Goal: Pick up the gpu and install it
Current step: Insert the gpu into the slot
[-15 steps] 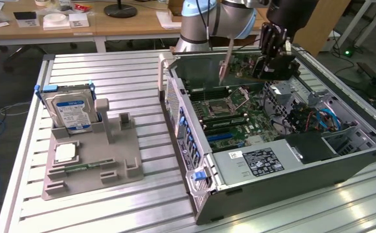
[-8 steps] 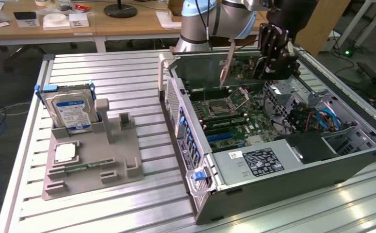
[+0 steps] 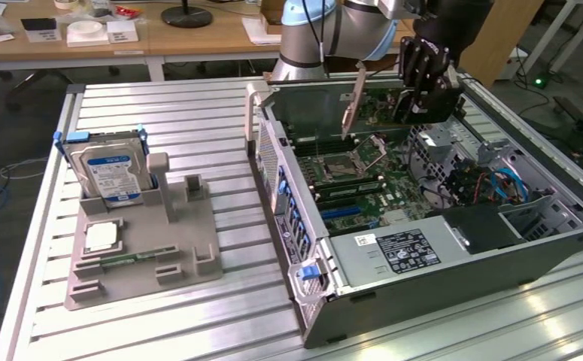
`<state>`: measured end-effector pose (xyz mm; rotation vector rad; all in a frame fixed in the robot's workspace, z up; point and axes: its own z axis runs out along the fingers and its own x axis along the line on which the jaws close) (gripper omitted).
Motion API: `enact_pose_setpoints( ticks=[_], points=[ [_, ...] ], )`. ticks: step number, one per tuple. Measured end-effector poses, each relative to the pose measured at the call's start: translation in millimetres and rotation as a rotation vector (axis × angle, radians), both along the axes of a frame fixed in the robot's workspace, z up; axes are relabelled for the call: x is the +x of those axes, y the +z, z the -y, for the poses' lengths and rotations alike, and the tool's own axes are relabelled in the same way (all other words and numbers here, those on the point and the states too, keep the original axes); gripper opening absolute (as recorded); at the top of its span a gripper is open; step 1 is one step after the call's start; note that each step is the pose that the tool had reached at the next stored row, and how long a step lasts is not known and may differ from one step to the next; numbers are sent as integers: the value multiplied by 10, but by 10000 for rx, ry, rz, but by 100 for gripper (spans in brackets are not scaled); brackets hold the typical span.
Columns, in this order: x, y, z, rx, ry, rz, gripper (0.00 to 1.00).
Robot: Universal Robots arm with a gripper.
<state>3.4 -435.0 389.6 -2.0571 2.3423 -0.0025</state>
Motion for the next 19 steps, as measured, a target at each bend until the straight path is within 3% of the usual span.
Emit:
enact_pose_setpoints(
  ticks=[11, 16, 17, 19],
  points=[
    [-8, 0, 0, 0, 22, 2, 28],
    [-10, -16, 0, 1, 711, 3, 28],
    [-11, -24, 0, 8, 878, 3, 28],
    [-11, -34, 1, 97, 1009, 6, 28]
  ],
)
